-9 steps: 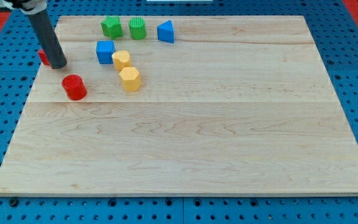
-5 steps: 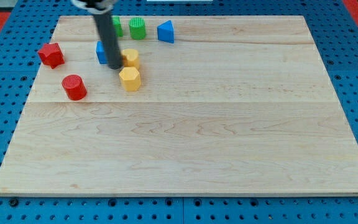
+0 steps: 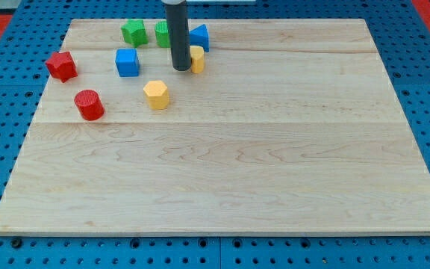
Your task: Move the yellow heart to the right side of the blue triangle
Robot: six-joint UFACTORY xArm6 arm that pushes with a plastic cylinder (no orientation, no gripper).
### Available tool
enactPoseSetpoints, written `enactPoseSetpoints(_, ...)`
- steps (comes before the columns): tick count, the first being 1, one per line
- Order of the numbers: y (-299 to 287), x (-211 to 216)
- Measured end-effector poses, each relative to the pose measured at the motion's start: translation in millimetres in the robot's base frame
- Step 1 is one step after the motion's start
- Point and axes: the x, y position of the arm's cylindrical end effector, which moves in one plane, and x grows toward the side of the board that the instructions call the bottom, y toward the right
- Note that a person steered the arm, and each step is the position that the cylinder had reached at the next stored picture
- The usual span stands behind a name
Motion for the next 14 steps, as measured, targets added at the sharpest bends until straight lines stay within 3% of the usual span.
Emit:
enactPoseSetpoints(6, 27.6, -19.8)
enactPoseSetpoints(9, 90.6, -20.5)
enactPoseSetpoints(14, 121.8, -48.4)
